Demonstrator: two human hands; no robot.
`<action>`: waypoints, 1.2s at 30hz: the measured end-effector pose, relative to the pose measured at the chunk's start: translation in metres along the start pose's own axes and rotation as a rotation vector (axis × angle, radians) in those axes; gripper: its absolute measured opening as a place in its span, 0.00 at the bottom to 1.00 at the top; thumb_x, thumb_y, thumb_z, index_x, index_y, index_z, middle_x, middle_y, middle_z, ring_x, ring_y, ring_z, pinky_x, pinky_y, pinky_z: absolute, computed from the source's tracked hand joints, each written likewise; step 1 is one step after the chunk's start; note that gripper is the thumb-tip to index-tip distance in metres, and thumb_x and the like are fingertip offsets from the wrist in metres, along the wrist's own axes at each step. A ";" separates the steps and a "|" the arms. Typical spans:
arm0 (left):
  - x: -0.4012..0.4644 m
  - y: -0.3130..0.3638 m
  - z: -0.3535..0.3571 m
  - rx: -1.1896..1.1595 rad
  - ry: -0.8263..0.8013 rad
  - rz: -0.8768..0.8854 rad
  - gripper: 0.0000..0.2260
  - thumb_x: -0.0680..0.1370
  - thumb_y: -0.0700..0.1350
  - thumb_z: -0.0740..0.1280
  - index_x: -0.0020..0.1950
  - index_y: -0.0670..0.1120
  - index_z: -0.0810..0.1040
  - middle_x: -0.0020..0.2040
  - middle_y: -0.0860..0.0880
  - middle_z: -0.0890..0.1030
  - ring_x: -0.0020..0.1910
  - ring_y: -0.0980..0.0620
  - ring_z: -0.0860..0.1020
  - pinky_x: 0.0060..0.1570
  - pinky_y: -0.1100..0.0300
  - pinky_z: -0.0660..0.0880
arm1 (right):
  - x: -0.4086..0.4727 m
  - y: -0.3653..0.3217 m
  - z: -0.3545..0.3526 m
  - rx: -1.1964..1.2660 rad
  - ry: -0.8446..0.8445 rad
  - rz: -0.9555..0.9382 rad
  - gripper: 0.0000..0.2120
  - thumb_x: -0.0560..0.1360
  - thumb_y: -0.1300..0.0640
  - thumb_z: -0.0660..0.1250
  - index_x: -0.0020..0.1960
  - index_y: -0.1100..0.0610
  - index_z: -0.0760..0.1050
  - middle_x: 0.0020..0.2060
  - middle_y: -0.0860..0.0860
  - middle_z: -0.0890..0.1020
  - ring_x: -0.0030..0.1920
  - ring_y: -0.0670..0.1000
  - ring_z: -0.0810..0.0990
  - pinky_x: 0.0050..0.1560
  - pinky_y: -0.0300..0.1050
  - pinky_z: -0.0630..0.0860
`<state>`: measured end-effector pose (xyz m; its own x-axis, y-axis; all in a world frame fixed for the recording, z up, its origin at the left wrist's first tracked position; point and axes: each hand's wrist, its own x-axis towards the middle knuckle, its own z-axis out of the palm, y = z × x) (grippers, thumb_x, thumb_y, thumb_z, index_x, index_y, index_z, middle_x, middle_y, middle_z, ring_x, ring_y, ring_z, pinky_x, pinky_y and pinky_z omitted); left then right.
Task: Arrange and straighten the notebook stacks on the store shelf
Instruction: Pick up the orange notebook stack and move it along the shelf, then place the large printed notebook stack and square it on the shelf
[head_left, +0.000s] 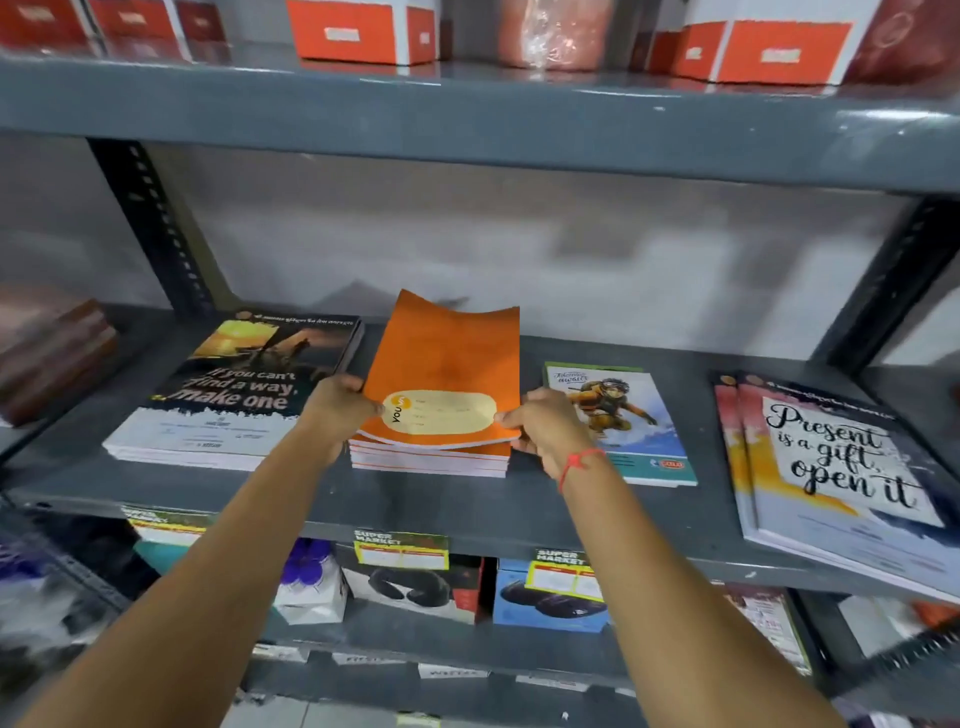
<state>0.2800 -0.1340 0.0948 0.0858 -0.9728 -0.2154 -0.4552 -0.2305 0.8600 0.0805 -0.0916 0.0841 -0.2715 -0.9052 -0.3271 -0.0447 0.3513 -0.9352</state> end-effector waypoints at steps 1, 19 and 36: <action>0.006 -0.005 -0.001 0.026 0.003 -0.006 0.09 0.73 0.33 0.66 0.53 0.36 0.79 0.48 0.42 0.79 0.48 0.45 0.75 0.48 0.57 0.69 | 0.001 0.003 0.006 -0.036 0.021 -0.001 0.12 0.70 0.67 0.68 0.49 0.57 0.68 0.41 0.55 0.77 0.37 0.50 0.75 0.31 0.38 0.73; 0.000 0.020 0.059 0.705 0.191 0.421 0.14 0.73 0.46 0.65 0.55 0.41 0.77 0.55 0.35 0.78 0.56 0.35 0.76 0.56 0.48 0.72 | -0.001 0.017 -0.045 -0.337 0.525 -0.267 0.07 0.73 0.60 0.61 0.48 0.63 0.71 0.45 0.59 0.81 0.46 0.58 0.79 0.44 0.45 0.72; -0.154 0.094 0.372 0.509 -0.477 0.323 0.17 0.76 0.43 0.62 0.63 0.40 0.73 0.65 0.38 0.75 0.63 0.38 0.73 0.60 0.48 0.72 | -0.049 0.126 -0.330 -0.545 0.765 0.268 0.21 0.72 0.51 0.60 0.61 0.59 0.73 0.61 0.61 0.77 0.61 0.64 0.73 0.60 0.55 0.72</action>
<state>-0.1060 0.0033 0.0367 -0.4597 -0.8475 -0.2654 -0.7545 0.2151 0.6201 -0.2290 0.0758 0.0270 -0.8792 -0.4475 -0.1634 -0.2769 0.7591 -0.5891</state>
